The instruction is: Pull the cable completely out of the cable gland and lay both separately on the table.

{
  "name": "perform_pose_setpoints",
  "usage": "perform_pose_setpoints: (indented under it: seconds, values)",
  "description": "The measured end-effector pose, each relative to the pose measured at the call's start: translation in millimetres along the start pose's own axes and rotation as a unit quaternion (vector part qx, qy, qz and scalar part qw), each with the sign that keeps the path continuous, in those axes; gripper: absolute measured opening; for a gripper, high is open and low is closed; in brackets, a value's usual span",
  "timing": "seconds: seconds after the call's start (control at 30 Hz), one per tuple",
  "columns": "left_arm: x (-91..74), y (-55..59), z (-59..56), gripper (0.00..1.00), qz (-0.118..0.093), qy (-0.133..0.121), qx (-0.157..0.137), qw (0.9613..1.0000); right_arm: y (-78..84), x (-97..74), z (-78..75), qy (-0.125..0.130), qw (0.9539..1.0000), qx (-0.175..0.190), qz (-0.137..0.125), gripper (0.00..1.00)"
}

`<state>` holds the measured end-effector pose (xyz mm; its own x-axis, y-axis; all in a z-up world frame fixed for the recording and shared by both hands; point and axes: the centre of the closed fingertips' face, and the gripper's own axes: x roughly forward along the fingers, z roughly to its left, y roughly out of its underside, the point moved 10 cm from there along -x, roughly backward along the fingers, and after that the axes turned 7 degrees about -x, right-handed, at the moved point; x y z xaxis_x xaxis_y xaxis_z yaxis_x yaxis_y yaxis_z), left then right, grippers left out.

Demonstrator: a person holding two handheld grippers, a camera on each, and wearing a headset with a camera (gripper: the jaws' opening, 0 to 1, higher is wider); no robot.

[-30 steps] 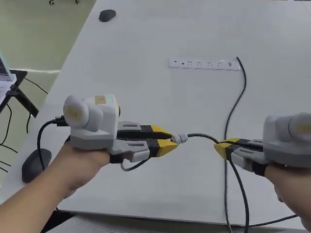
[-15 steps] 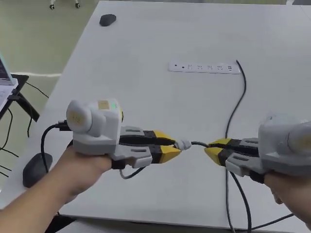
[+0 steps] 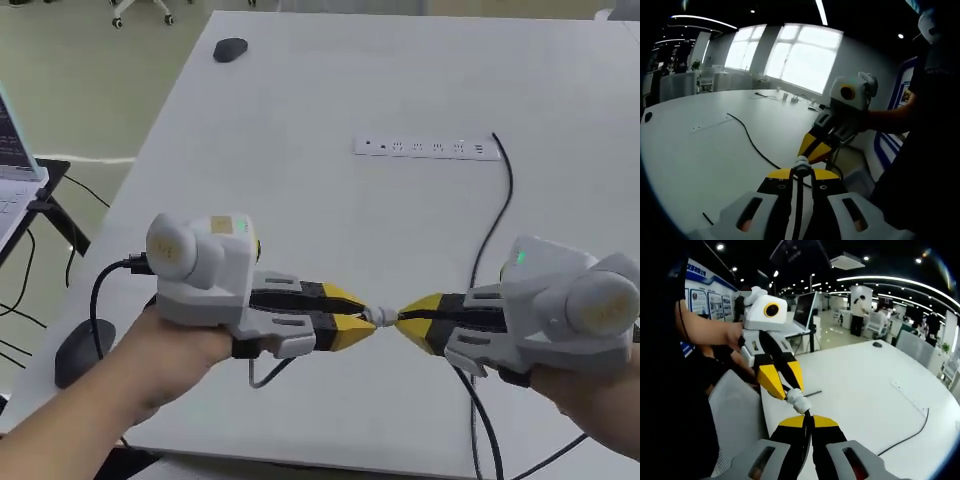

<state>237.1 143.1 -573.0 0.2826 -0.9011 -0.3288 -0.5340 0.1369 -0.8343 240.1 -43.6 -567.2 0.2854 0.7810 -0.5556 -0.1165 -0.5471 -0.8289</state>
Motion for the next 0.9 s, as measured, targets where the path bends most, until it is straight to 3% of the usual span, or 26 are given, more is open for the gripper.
perform_pose_setpoints:
  seconds: [0.1, 0.3, 0.47, 0.9]
  values:
    - [0.7, 0.3, 2.9, 0.15, -0.005, -0.004, -0.006, 1.0000, -0.8, -1.0, 1.1, 0.002, 0.9995, 0.032, 0.000, 0.00]
    - [4.2, -2.1, 2.3, 0.14, -0.012, -0.001, 0.019, 0.9998, -0.9, -2.0, 2.4, 0.000, 0.9995, 0.031, -0.001, 0.00]
    - [3.8, -5.4, 3.2, 0.13, -0.019, 0.007, 0.014, 0.9997, 0.2, -6.4, -1.5, -0.003, 0.9982, 0.057, -0.017, 0.00]
    - [3.3, -6.8, 3.2, 0.13, -0.025, -0.003, 0.007, 0.9997, 0.3, -5.7, -1.8, 0.008, 0.9974, 0.065, -0.029, 0.00]
